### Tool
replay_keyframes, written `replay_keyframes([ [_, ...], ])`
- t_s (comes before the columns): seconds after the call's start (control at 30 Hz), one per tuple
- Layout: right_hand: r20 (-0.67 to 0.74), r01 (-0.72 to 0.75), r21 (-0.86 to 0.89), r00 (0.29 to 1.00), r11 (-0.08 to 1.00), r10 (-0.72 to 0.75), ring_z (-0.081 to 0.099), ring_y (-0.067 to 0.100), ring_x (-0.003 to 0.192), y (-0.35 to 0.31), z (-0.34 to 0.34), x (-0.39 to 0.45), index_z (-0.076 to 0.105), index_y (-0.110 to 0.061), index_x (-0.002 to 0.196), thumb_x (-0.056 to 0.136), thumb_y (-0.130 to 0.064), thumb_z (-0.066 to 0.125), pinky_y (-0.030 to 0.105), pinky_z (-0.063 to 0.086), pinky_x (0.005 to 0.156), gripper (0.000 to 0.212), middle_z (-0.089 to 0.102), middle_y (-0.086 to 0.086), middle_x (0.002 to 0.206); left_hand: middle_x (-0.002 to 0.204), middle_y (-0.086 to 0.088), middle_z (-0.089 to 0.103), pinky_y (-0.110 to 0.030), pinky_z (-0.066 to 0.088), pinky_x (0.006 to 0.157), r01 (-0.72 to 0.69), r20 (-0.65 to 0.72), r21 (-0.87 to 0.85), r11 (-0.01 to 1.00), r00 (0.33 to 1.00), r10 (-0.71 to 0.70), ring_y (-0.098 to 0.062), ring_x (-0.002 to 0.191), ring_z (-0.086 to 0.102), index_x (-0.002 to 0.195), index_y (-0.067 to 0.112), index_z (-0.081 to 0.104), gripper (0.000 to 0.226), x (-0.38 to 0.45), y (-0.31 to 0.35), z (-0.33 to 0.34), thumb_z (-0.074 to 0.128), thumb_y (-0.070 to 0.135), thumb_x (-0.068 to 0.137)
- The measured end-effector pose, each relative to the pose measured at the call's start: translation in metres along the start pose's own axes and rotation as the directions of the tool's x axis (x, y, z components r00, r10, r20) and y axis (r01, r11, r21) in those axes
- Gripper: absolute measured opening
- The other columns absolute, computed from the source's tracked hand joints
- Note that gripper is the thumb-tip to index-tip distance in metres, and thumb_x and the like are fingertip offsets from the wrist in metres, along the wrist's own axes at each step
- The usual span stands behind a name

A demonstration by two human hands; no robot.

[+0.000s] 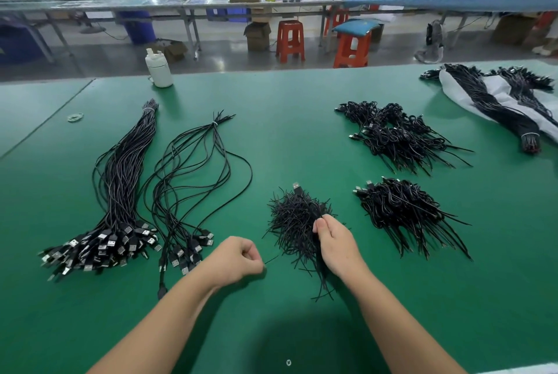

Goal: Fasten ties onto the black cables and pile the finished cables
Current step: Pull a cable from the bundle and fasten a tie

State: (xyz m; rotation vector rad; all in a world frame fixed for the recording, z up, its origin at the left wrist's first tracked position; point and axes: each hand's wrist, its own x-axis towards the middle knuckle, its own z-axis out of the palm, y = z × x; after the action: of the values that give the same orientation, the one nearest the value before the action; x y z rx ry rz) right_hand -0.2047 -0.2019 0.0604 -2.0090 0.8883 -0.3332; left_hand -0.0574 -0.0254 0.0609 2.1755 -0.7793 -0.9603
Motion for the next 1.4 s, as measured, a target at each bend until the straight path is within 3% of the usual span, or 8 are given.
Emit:
replay_keyframes([
  [0.17, 0.324, -0.188, 0.470, 0.946, 0.863, 0.029, 0.038, 0.009, 0.057, -0.014, 0.004, -0.004, 0.061, -0.020, 0.086, 0.106, -0.034, 0.040, 0.021, 0.029, 0.049, 0.032, 0.060, 0.000, 0.074, 0.052, 0.008, 0.056, -0.016, 0.030, 0.041, -0.093, -0.150, -0.280, 0.955, 0.987, 0.052, -0.004, 0.041, 0.037, 0.079, 0.009, 0.068, 0.009, -0.008, 0.011, -0.008, 0.073, 0.012, 0.086],
  [0.37, 0.278, -0.201, 0.796, 0.959, 0.570, -0.049, 0.046, 0.011, 0.059, -0.039, 0.013, -0.005, 0.055, -0.004, 0.088, 0.107, -0.018, 0.039, 0.021, 0.033, 0.047, 0.029, 0.061, 0.014, 0.098, 0.051, 0.001, 0.046, -0.019, 0.030, 0.041, -0.176, -0.067, -0.393, 0.902, 0.984, 0.163, -0.013, 0.043, 0.034, 0.075, 0.010, 0.063, 0.015, -0.018, 0.033, -0.005, 0.068, 0.005, 0.088],
  [0.53, 0.241, -0.119, 0.746, 0.965, 0.655, -0.100, 0.049, 0.018, 0.059, -0.044, 0.010, -0.008, 0.055, -0.004, 0.085, 0.108, -0.019, 0.035, 0.030, 0.043, 0.065, 0.034, 0.055, 0.009, 0.071, 0.051, -0.002, 0.047, -0.022, 0.031, 0.043, -0.149, -0.028, -0.451, 0.880, 0.988, 0.153, -0.013, 0.042, 0.035, 0.083, 0.004, 0.061, 0.008, -0.019, 0.035, -0.006, 0.066, 0.002, 0.090],
  [0.87, 0.162, 0.050, 0.496, 0.975, 0.867, -0.149, 0.056, 0.019, 0.067, -0.044, 0.012, -0.010, 0.058, -0.009, 0.092, 0.108, -0.022, 0.035, 0.043, 0.047, 0.079, 0.031, 0.063, 0.002, 0.080, 0.071, -0.002, 0.069, -0.021, 0.027, 0.044, -0.187, -0.168, -0.415, 0.890, 0.978, 0.127, -0.010, 0.047, 0.036, 0.084, 0.021, 0.079, 0.010, -0.014, 0.038, -0.003, 0.072, 0.020, 0.090],
  [0.93, 0.132, 0.102, 0.346, 0.979, 0.932, -0.156, 0.057, 0.012, 0.061, -0.046, 0.007, -0.009, 0.058, -0.011, 0.098, 0.108, -0.027, 0.034, 0.036, 0.050, 0.078, 0.030, 0.067, -0.003, 0.090, 0.069, 0.003, 0.070, -0.020, 0.033, 0.047, -0.255, -0.426, -0.223, 0.941, 0.894, 0.141, -0.006, 0.048, 0.041, 0.077, 0.027, 0.077, 0.013, -0.012, 0.037, -0.005, 0.071, 0.024, 0.089],
  [1.03, 0.217, 0.103, 0.341, 0.958, 0.934, -0.185, 0.048, 0.008, 0.049, -0.048, -0.005, -0.007, 0.049, -0.012, 0.089, 0.108, -0.031, 0.034, 0.025, 0.044, 0.055, 0.031, 0.059, -0.004, 0.075, 0.071, 0.014, 0.066, -0.018, 0.042, 0.059, -0.349, -0.699, 0.113, 0.930, 0.637, 0.324, -0.003, 0.058, 0.050, 0.087, 0.026, 0.076, 0.011, -0.014, 0.042, -0.008, 0.070, 0.018, 0.089],
  [1.17, 0.429, -0.054, 0.515, 0.880, 0.856, -0.203, 0.022, 0.011, 0.051, -0.054, -0.006, -0.010, 0.044, -0.018, 0.083, 0.108, -0.033, 0.034, 0.022, 0.022, 0.044, 0.031, 0.032, -0.008, 0.063, 0.087, 0.006, 0.068, -0.025, 0.052, 0.064, -0.418, -0.534, 0.624, 0.660, 0.389, 0.751, -0.010, 0.073, 0.061, 0.098, 0.015, 0.075, 0.012, -0.019, 0.043, -0.002, 0.066, 0.015, 0.092],
  [1.4, 0.450, -0.103, 0.526, 0.876, 0.844, -0.173, 0.025, 0.012, 0.051, -0.054, 0.000, -0.011, 0.039, -0.016, 0.083, 0.108, -0.031, 0.037, 0.024, 0.029, 0.046, 0.029, 0.034, -0.007, 0.062, 0.089, -0.004, 0.068, -0.037, 0.052, 0.058, -0.456, -0.302, 0.807, 0.374, 0.226, 0.926, -0.025, 0.070, 0.059, 0.100, 0.006, 0.074, 0.013, -0.017, 0.035, -0.001, 0.065, 0.005, 0.091],
])
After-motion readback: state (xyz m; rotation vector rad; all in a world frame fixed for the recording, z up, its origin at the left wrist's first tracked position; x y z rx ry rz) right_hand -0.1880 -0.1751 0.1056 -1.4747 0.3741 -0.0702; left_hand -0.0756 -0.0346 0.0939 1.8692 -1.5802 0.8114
